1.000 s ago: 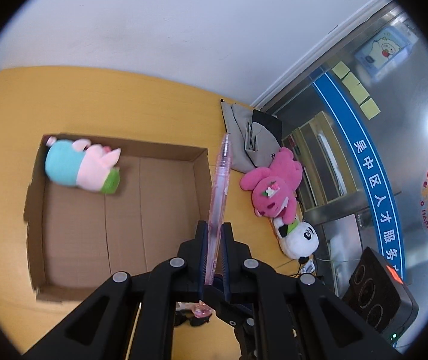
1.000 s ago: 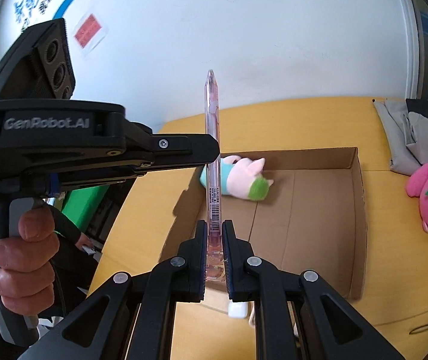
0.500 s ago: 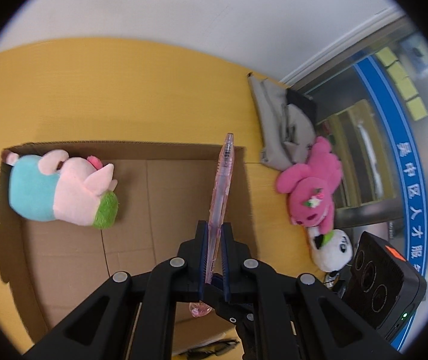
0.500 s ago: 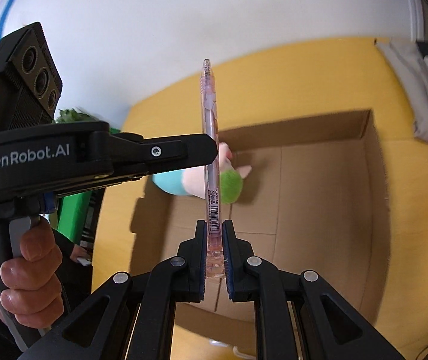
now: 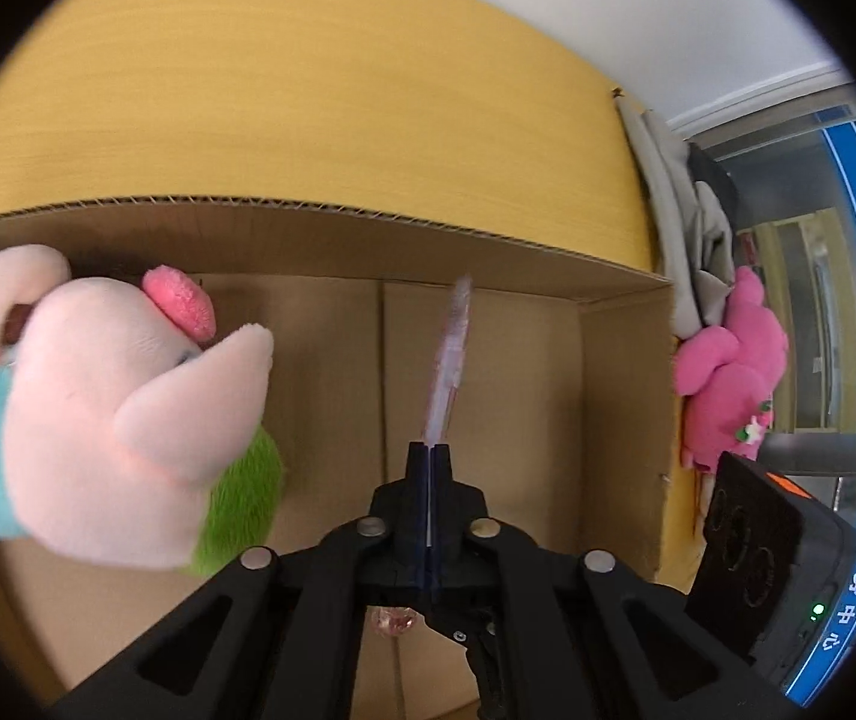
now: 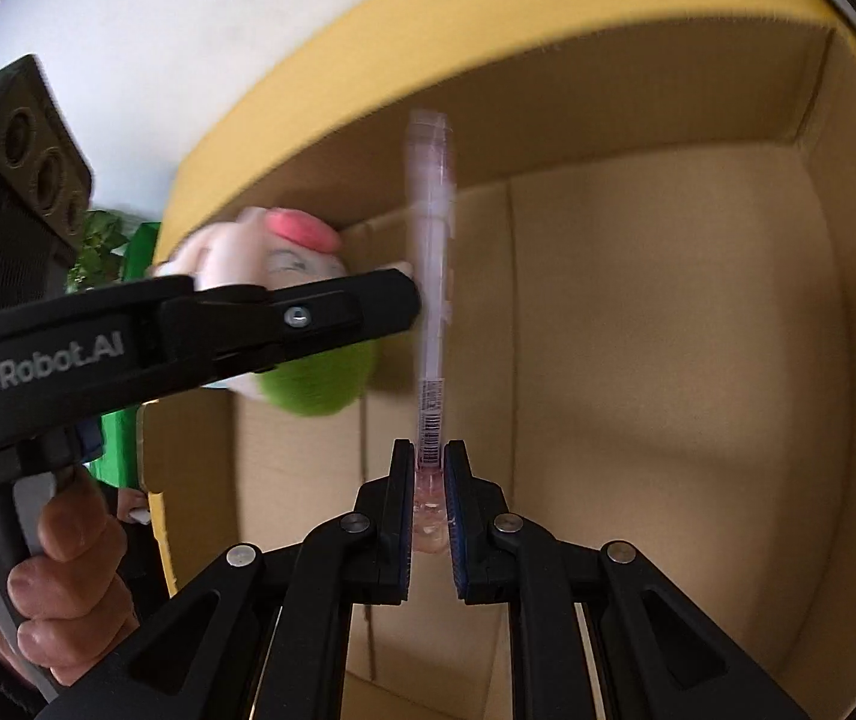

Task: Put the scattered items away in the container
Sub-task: 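Lift the pink pen with the left gripper and lower it into the box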

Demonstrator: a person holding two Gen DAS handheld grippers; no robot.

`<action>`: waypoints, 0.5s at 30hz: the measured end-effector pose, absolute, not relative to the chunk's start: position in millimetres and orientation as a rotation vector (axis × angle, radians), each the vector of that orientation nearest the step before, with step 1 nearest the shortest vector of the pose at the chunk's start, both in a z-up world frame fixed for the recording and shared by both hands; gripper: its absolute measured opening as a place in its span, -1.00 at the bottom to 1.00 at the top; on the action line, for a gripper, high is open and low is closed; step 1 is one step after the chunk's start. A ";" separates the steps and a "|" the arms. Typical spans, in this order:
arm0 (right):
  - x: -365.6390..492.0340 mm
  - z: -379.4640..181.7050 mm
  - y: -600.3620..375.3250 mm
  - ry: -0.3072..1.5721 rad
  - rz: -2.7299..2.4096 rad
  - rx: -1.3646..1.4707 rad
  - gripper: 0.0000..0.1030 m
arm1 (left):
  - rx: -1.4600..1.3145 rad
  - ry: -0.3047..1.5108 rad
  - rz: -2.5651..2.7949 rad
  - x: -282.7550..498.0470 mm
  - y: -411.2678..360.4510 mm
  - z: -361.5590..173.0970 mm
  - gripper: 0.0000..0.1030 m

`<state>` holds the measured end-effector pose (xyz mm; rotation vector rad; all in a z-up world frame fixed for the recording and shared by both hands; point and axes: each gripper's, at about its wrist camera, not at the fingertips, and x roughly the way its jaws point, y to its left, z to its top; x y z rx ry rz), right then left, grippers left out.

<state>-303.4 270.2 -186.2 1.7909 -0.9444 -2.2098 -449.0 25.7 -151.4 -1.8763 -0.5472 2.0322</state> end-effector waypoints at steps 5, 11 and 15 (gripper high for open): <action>-299.4 -207.6 268.9 -0.953 -2.181 1.842 -0.80 | -1.900 -0.534 2.033 -449.6 30.0 -163.5 -1.00; -295.2 -214.7 265.3 -0.952 -2.181 1.851 -0.80 | -1.915 -0.520 2.041 -451.5 31.8 -169.2 -1.00; -297.8 -219.2 259.3 -0.948 -2.171 1.859 -0.80 | -1.921 -0.495 2.047 -452.7 32.6 -172.7 -1.00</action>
